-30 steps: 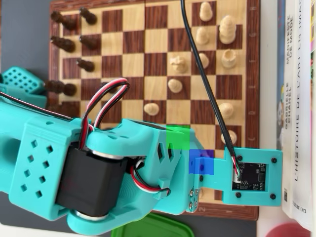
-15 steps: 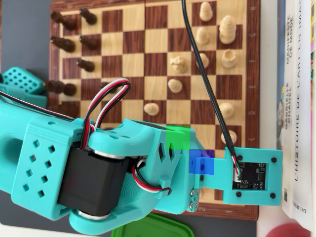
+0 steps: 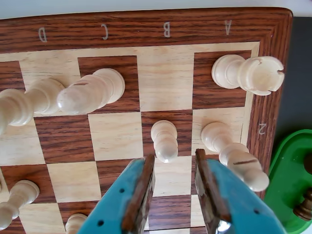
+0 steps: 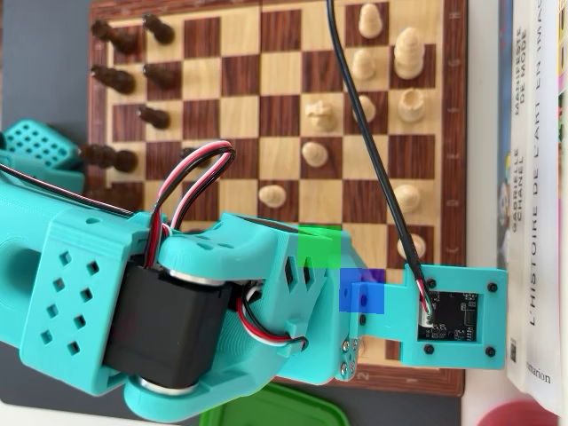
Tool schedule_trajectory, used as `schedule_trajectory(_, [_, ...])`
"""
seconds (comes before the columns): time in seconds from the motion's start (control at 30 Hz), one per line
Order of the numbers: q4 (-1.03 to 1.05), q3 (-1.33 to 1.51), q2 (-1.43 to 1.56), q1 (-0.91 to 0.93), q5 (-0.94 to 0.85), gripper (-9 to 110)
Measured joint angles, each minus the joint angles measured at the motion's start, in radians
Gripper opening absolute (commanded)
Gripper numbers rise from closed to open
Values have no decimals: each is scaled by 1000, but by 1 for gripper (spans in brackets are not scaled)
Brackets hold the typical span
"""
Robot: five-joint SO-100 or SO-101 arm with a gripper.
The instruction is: Play chess
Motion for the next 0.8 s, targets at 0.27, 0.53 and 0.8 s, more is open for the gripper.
schedule_trajectory(0.27, [0,-38,-43,0,0,13])
schedule_trajectory(0.53, [0,-48,-55,0,0,13])
schedule_trajectory(0.8, [-3,-48,-84,0,0,13])
